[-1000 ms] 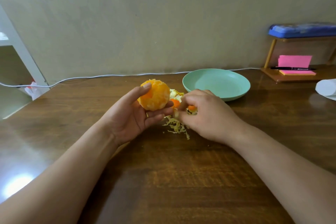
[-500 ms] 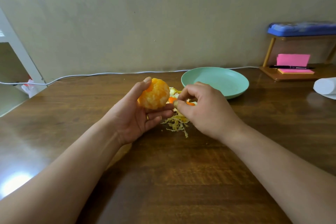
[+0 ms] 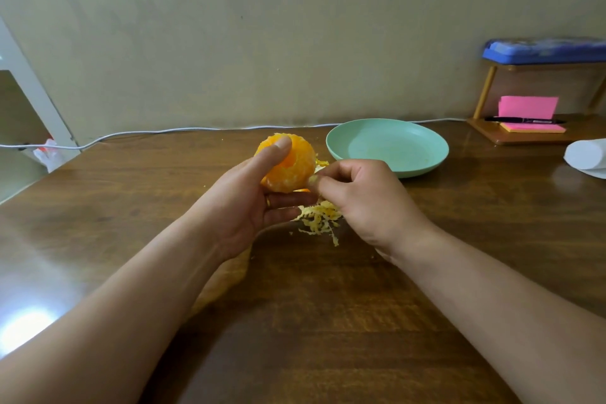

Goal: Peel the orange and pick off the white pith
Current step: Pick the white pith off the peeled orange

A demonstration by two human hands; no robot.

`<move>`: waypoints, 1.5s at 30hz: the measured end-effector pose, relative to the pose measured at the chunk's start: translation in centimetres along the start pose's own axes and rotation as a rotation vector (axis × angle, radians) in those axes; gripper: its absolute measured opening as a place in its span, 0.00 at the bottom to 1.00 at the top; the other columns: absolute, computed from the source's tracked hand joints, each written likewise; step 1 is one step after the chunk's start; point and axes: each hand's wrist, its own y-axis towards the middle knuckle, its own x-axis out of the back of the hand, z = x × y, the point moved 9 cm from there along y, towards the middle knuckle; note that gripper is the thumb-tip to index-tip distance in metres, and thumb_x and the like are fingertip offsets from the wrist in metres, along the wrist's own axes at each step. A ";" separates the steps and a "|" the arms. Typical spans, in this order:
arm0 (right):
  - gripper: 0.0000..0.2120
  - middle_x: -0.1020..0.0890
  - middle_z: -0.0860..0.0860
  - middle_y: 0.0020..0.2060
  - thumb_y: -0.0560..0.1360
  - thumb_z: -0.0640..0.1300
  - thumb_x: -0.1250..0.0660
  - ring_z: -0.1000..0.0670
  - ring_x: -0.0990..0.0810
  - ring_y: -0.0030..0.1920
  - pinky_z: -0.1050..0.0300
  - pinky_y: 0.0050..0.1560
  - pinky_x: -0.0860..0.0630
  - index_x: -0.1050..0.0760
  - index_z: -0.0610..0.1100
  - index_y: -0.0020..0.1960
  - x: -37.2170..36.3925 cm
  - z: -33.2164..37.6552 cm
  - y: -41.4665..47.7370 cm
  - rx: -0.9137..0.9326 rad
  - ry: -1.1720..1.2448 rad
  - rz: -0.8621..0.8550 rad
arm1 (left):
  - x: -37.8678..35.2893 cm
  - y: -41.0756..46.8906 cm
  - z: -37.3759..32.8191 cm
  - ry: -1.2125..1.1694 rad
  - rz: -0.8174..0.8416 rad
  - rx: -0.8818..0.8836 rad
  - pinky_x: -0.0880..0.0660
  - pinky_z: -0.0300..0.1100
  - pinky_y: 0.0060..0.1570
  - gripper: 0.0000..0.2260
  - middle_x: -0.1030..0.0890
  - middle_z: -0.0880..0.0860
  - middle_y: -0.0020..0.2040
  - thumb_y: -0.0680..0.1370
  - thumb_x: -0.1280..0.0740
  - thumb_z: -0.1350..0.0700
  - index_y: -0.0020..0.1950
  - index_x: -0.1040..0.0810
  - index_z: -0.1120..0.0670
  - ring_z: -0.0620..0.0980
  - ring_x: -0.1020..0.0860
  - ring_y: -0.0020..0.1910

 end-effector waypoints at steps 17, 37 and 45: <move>0.04 0.11 0.56 0.42 0.80 0.46 0.25 0.65 0.16 0.44 0.73 0.40 0.25 0.13 0.47 0.50 -0.3 -0.7 0.0 -0.036 0.193 -0.020 | 0.2 0.2 2.1 -0.393 -0.086 0.144 0.16 0.41 0.37 0.32 0.16 0.58 0.54 0.75 0.25 0.36 0.70 0.21 0.57 0.50 0.17 0.39; 0.04 0.14 0.49 0.42 0.80 0.45 0.28 0.48 0.16 0.47 0.49 0.48 0.20 0.15 0.48 0.47 2.0 -1.5 0.9 -0.005 -0.088 -0.103 | 0.3 0.1 0.0 -0.063 -0.082 -0.127 0.16 0.45 0.43 0.31 0.15 0.58 0.61 0.68 0.21 0.43 0.69 0.21 0.52 0.54 0.13 0.52; 0.09 0.13 0.62 0.51 0.80 0.48 0.25 0.61 0.15 0.53 0.57 0.54 0.17 0.18 0.58 0.59 4.1 3.6 0.6 0.323 -0.262 -0.039 | 1.3 -0.8 -2.3 0.540 -0.147 -0.317 0.13 0.50 0.48 0.33 0.17 0.48 0.57 0.65 0.18 0.43 0.67 0.24 0.45 0.46 0.14 0.50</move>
